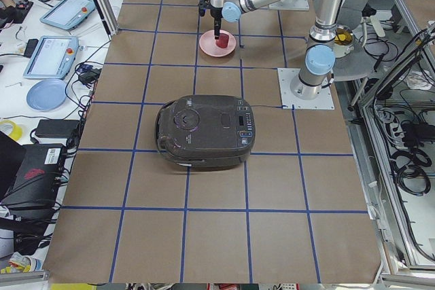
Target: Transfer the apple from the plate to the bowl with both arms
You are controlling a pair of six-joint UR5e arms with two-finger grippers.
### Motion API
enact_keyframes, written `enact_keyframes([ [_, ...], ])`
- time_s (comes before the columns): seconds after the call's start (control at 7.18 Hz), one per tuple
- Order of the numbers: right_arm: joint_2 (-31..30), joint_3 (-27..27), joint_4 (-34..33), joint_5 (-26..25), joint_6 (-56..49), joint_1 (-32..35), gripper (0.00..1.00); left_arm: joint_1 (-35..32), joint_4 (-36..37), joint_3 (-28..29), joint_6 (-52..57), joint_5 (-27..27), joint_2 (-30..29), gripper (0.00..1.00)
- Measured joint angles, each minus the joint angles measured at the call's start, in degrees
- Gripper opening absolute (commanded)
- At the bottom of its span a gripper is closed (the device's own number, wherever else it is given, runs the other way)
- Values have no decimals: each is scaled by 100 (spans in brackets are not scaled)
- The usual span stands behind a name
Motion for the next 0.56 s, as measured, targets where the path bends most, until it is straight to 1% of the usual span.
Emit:
enact_keyframes([
  [0.28,1,-7,141,-15,45,-35,0,-78,411,-314,-28,17,-87,100],
  [0.56,-94,-92,504,-2,199,-188,0,-88,597,-481,-48,0,-197,100],
])
